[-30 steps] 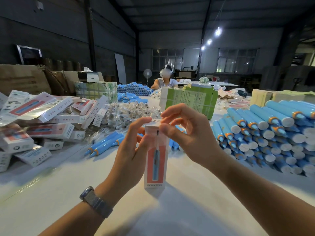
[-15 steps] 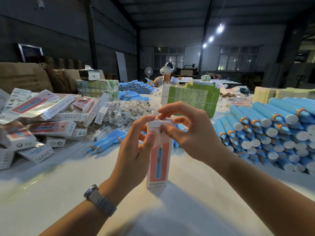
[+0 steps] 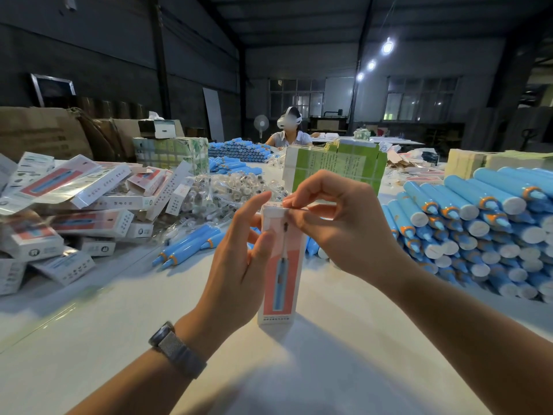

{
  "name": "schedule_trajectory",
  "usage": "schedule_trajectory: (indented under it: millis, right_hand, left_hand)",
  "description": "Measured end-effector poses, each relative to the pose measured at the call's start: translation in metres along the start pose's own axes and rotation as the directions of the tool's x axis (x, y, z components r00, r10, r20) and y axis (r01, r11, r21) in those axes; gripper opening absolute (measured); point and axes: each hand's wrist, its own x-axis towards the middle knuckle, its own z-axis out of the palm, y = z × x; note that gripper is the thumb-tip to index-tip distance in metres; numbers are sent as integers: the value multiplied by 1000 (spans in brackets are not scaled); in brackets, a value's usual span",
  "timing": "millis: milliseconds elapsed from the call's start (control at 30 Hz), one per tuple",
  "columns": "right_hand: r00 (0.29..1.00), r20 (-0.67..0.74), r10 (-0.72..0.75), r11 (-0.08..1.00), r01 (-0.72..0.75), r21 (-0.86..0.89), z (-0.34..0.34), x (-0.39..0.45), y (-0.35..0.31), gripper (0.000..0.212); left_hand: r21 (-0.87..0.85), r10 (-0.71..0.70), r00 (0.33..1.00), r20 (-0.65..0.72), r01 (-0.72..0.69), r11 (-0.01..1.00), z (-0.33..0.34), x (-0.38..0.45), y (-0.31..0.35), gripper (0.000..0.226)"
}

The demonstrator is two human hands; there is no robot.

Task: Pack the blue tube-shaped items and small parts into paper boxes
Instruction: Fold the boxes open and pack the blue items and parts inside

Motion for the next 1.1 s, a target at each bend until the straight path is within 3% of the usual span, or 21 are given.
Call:
schedule_trajectory:
  millis: [433,867,1100]
  right_hand:
    - [996,-36,80,997,-79,18,-6,6,-5,23]
    - [991,27,129,989,-130,72,-11,6,-7,17]
    - [999,30,43,999,-42,-5,-7,4,-8,20]
  left_hand:
    - [-7,20,1000,13,-20,1000,0,1,4,42]
    - [0,34,999,12,-34,999,-1,1,1,40]
    - [-26,40,999,12,-40,999,-2,0,1,38]
